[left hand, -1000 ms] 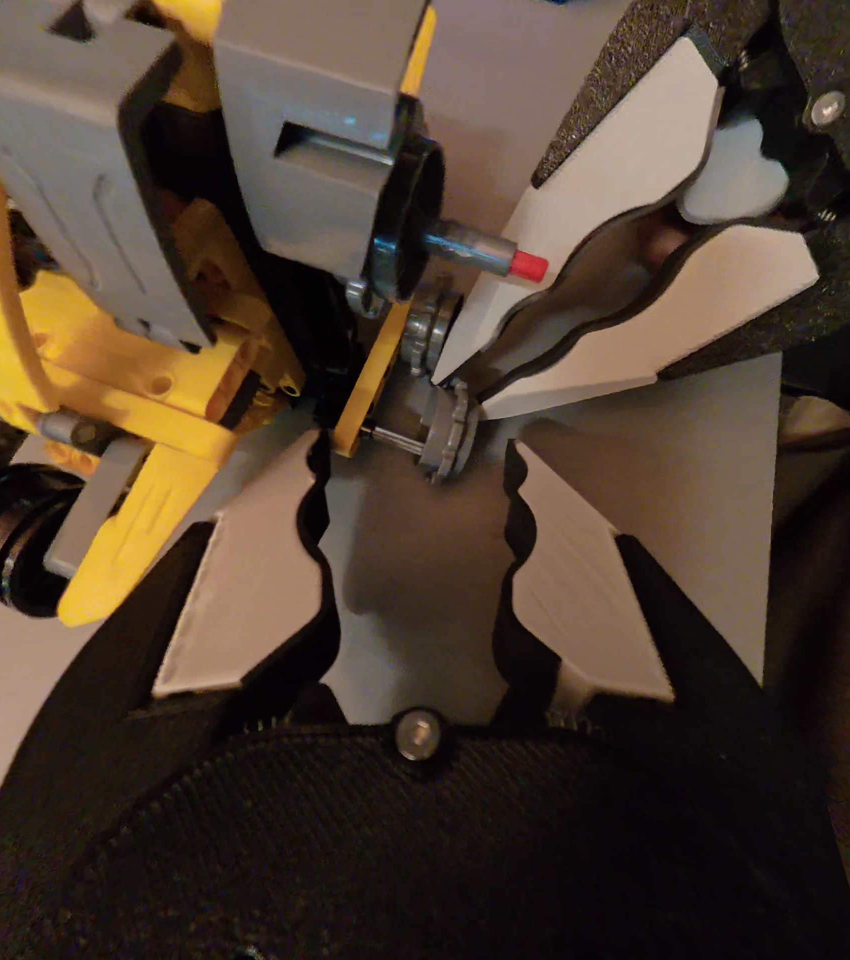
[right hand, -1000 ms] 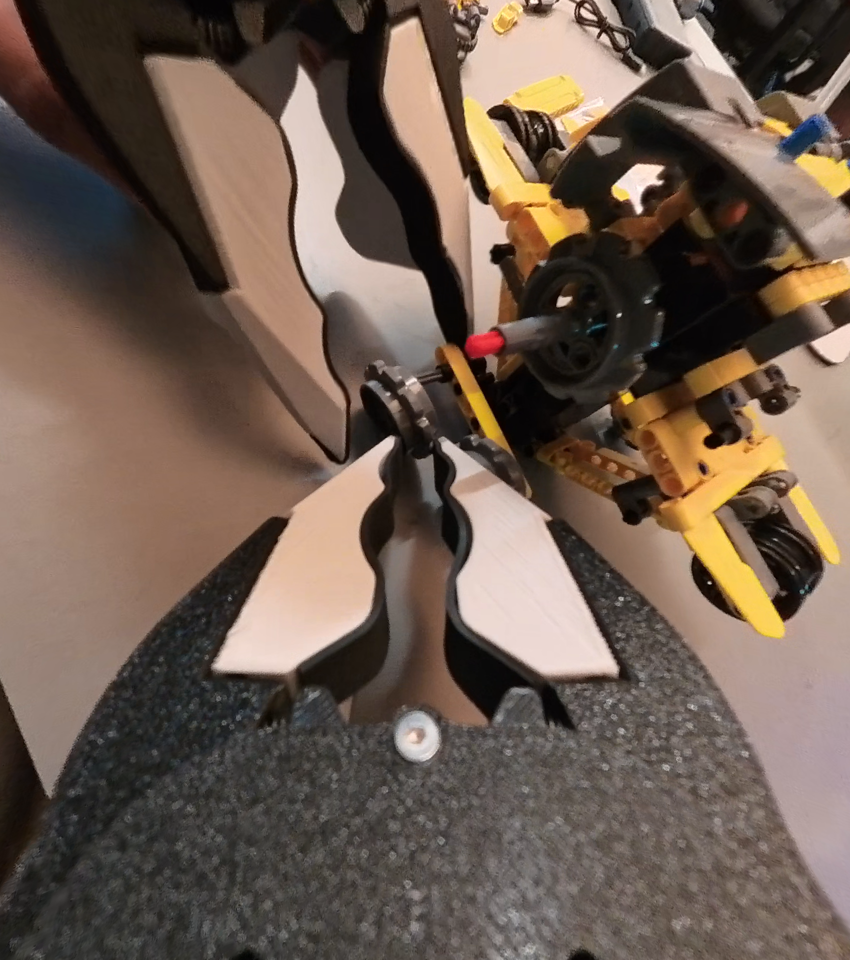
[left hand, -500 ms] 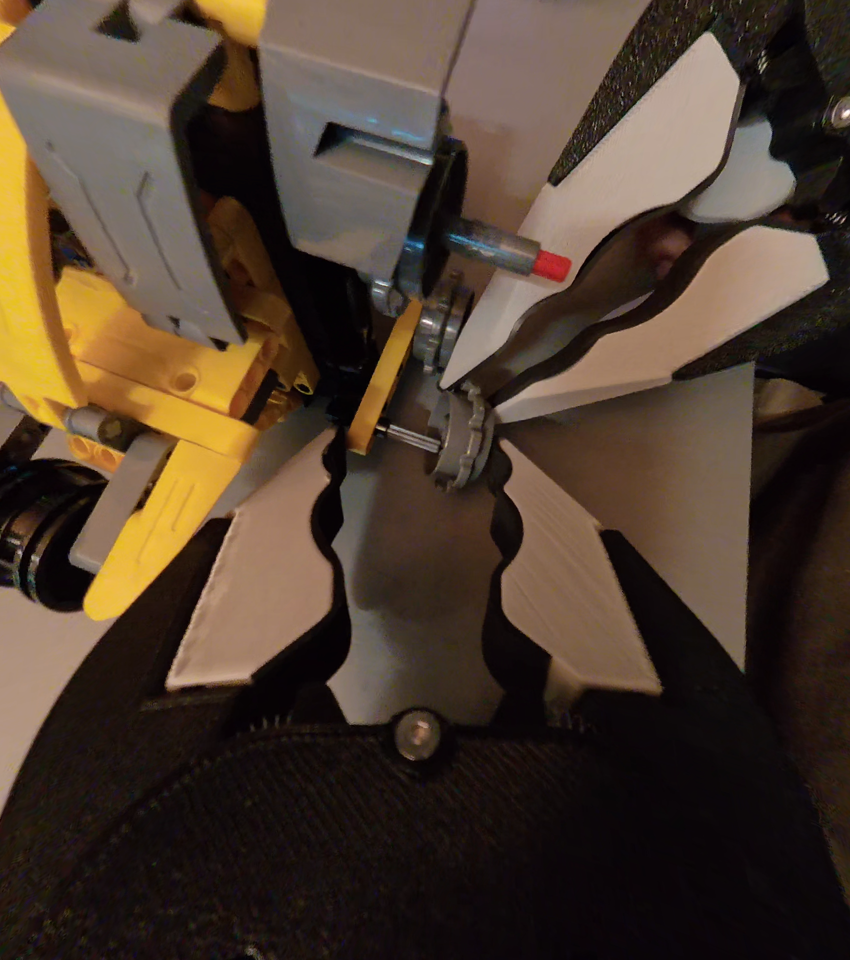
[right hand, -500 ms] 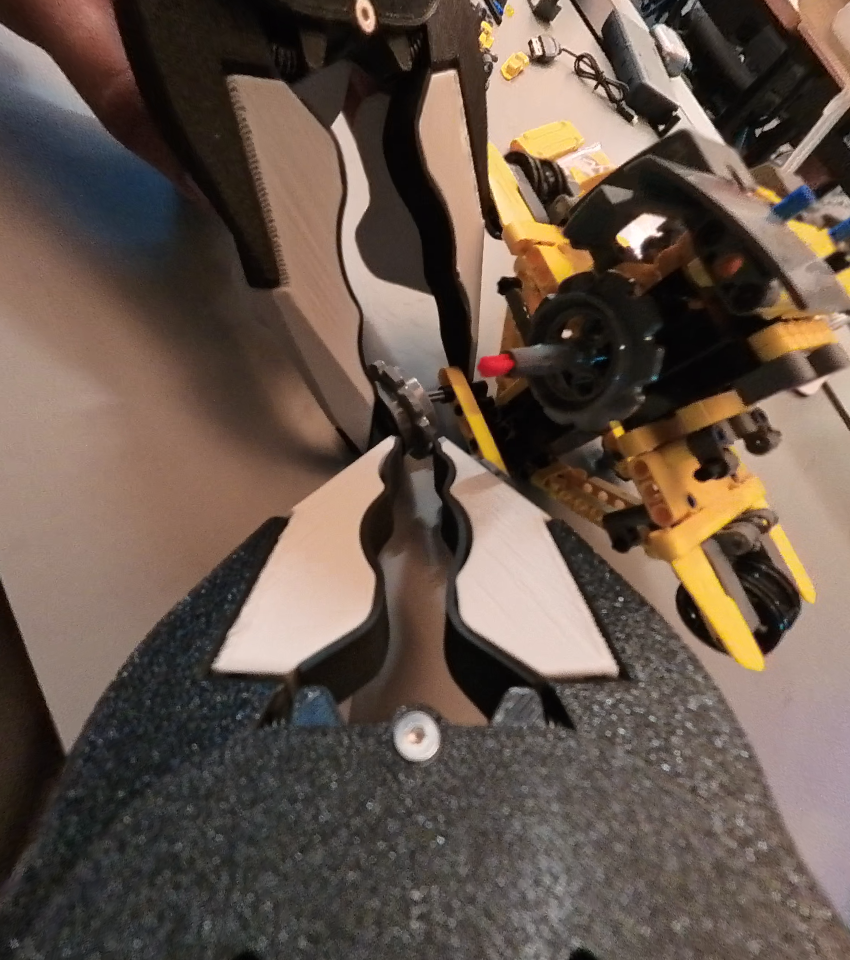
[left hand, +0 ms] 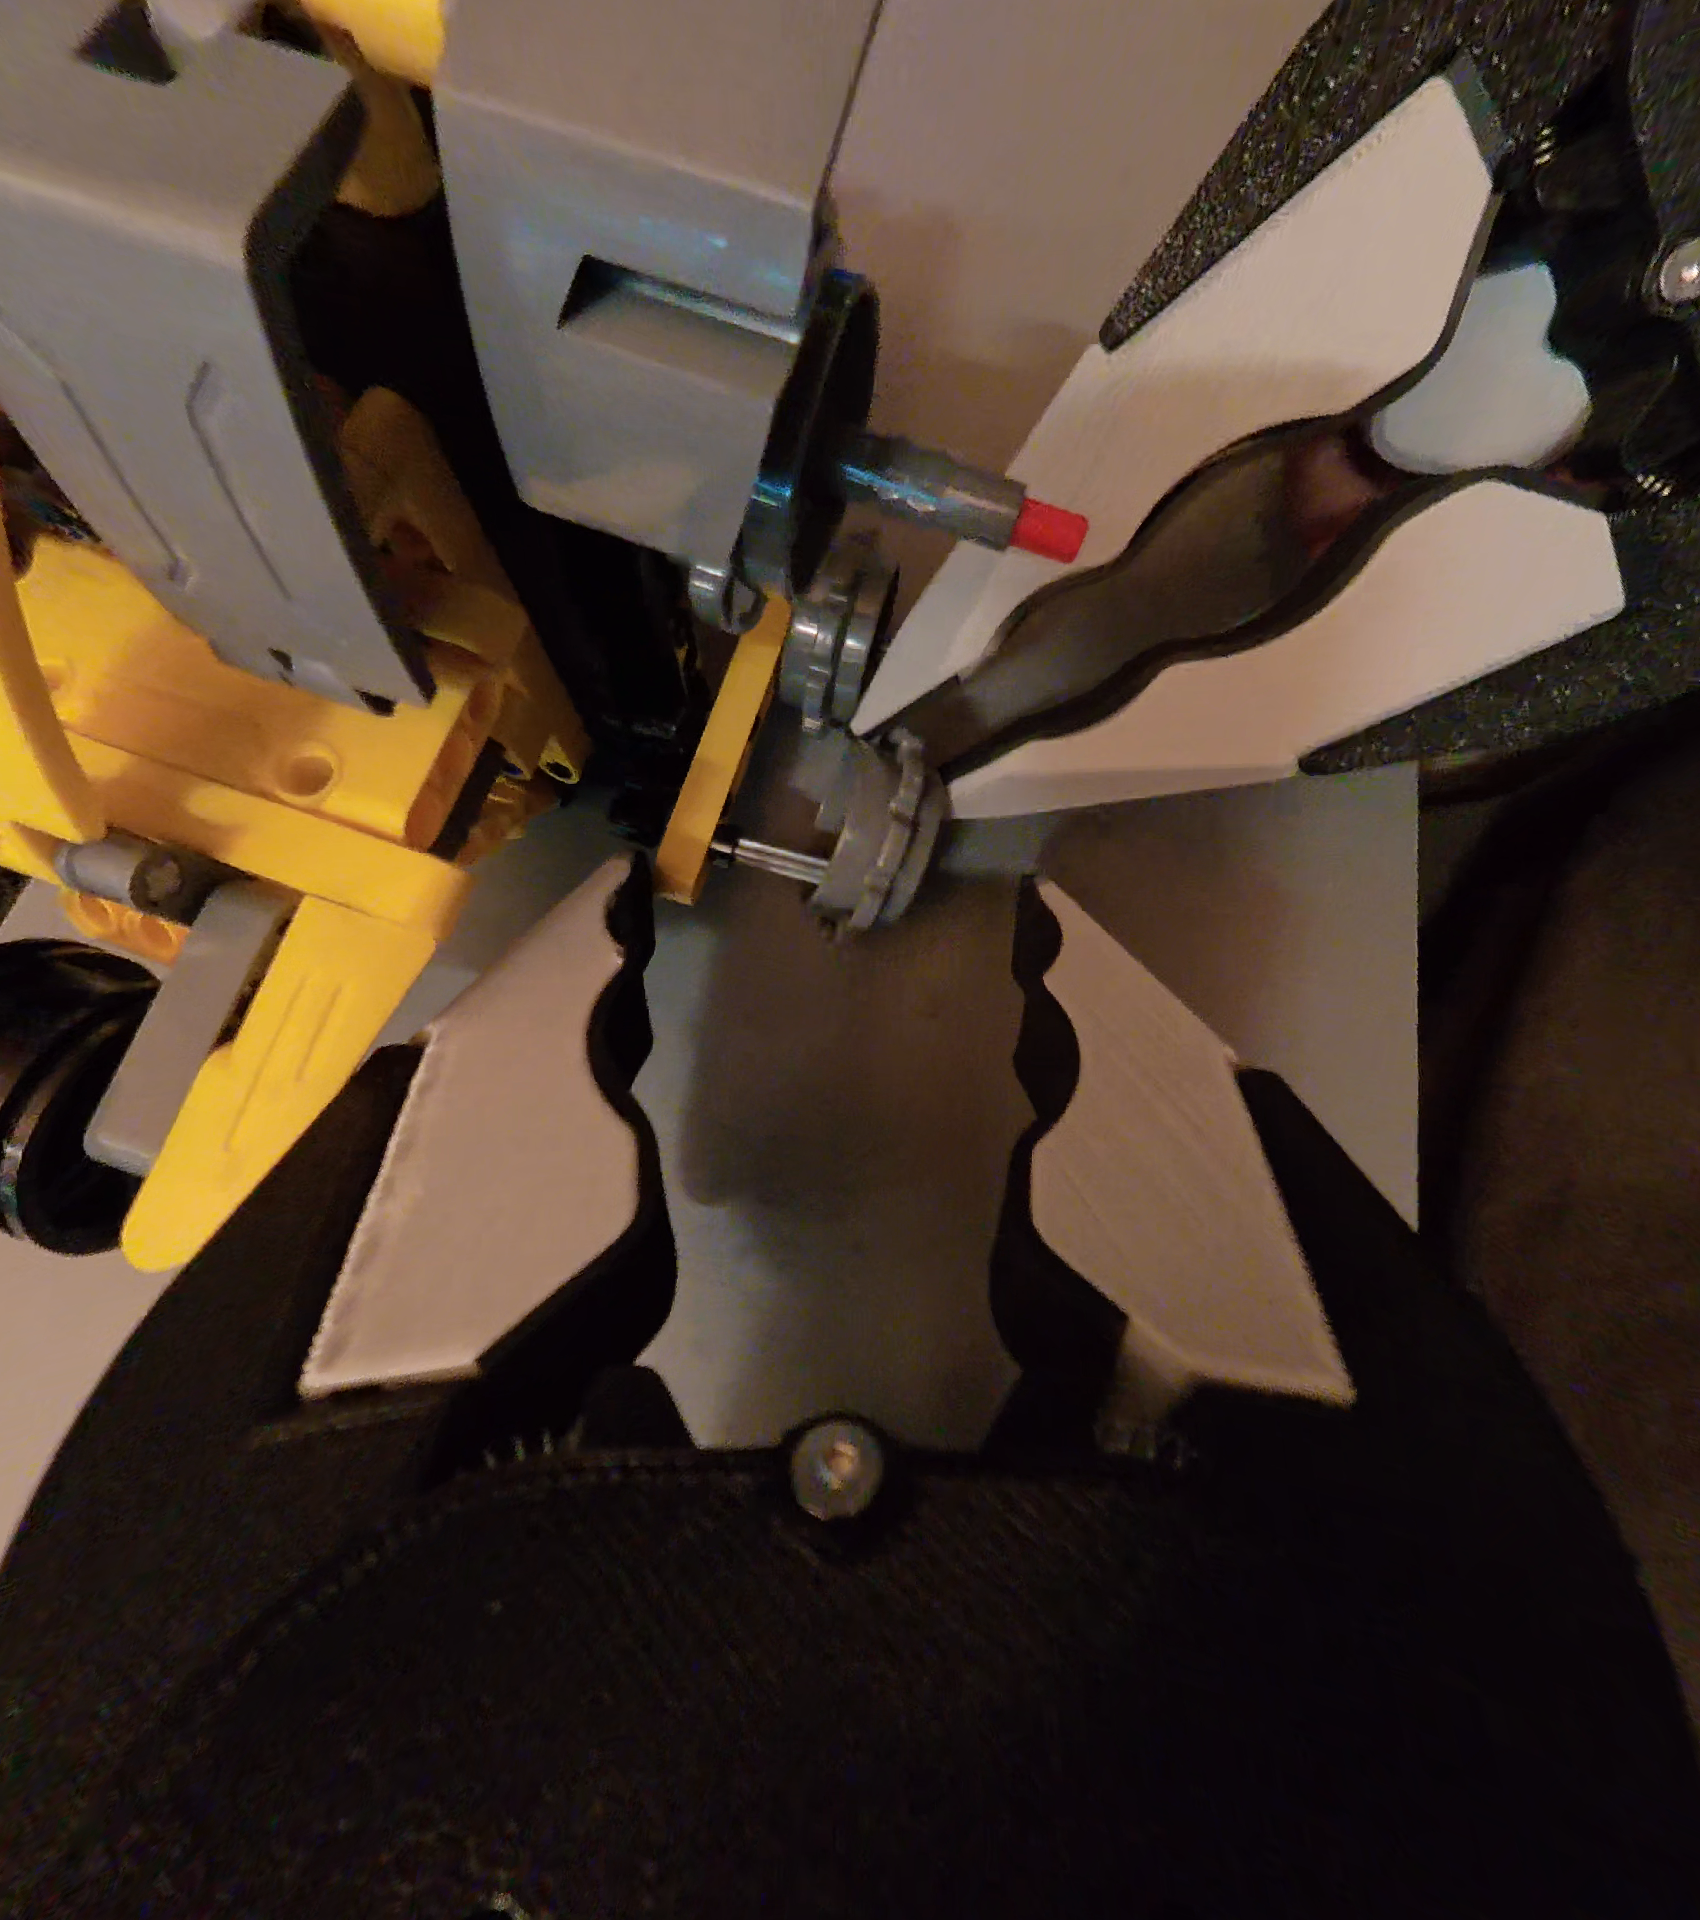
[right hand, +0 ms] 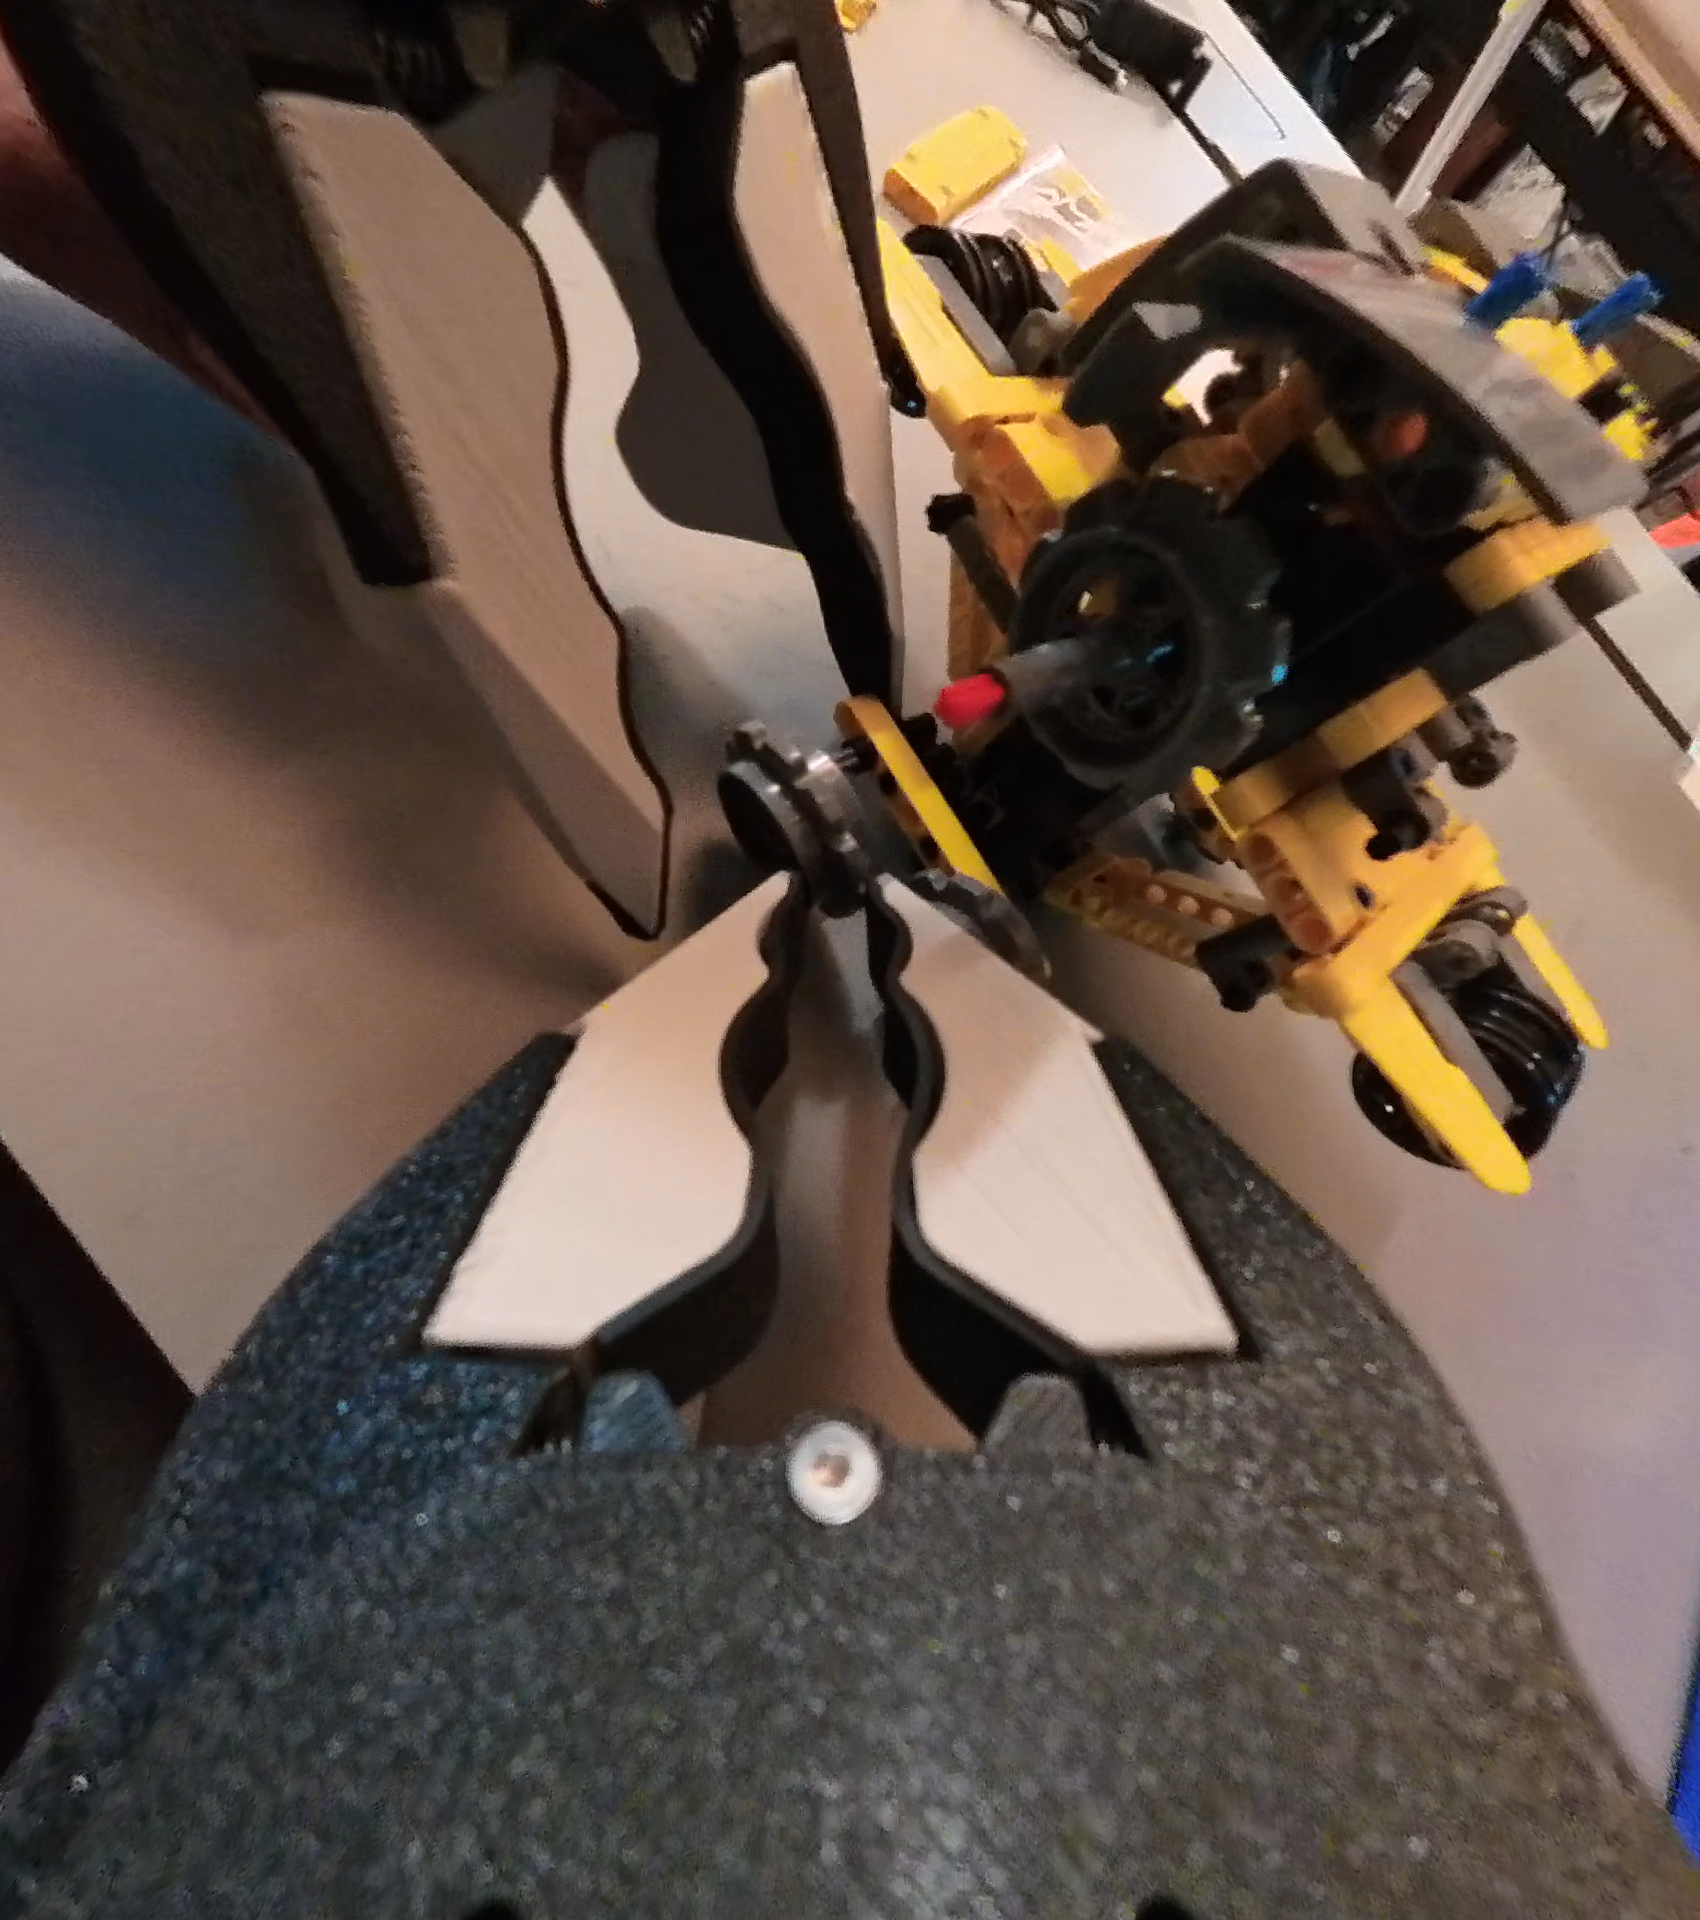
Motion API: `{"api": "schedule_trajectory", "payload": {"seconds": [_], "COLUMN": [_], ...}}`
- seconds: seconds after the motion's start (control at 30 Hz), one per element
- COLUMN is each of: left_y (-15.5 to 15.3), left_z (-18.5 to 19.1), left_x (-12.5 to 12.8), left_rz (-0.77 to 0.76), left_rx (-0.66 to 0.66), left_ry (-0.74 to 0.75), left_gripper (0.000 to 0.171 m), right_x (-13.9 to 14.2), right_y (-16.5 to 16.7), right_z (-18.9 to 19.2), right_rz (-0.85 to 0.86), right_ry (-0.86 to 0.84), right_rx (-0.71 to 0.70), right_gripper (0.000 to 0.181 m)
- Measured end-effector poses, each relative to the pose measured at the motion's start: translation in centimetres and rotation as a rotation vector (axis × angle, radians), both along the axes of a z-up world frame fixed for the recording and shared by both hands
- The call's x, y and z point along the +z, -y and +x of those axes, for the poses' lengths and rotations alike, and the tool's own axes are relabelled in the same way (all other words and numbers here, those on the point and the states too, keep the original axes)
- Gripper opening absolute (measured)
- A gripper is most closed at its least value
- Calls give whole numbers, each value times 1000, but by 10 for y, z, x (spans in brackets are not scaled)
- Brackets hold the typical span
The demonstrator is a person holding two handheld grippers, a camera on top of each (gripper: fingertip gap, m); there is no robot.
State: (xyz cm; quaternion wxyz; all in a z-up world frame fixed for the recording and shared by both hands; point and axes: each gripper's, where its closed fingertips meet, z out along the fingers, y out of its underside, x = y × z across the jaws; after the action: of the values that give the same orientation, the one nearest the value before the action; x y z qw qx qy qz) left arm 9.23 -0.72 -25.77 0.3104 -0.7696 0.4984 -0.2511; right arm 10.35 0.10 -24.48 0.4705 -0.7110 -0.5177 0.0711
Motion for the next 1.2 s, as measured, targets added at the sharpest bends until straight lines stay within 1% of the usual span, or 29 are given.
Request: {"api": "schedule_trajectory", "payload": {"seconds": [0.2, 0.37, 0.53, 0.93, 1.1, 1.2], "left_y": [3, 5, 8, 11, 12, 12], "left_z": [1, 0, 0, 3, 6, 9], "left_x": [1, 2, 3, 4, 3, 2], "left_rz": [0, -28, -51, -59, -40, -9], "left_rx": [-9, 3, -1, 2, 38, 67], "left_ry": [8, 32, 58, 70, 85, 76], "left_gripper": [68, 63, 65, 67, 66, 64], "right_x": [-1, 5, 6, -2, 1, 6], "right_y": [3, 10, 17, 15, 18, 21], "right_z": [3, -3, -10, -7, -5, -1], "right_rz": [-19, 55, 80, -86, -148, -145], "right_ry": [-5, -3, 3, -54, -120, -165], "right_rx": [-26, 11, 37, -92, -103, -87], "right_gripper": [11, 11, 11, 11, 11, 11]}}
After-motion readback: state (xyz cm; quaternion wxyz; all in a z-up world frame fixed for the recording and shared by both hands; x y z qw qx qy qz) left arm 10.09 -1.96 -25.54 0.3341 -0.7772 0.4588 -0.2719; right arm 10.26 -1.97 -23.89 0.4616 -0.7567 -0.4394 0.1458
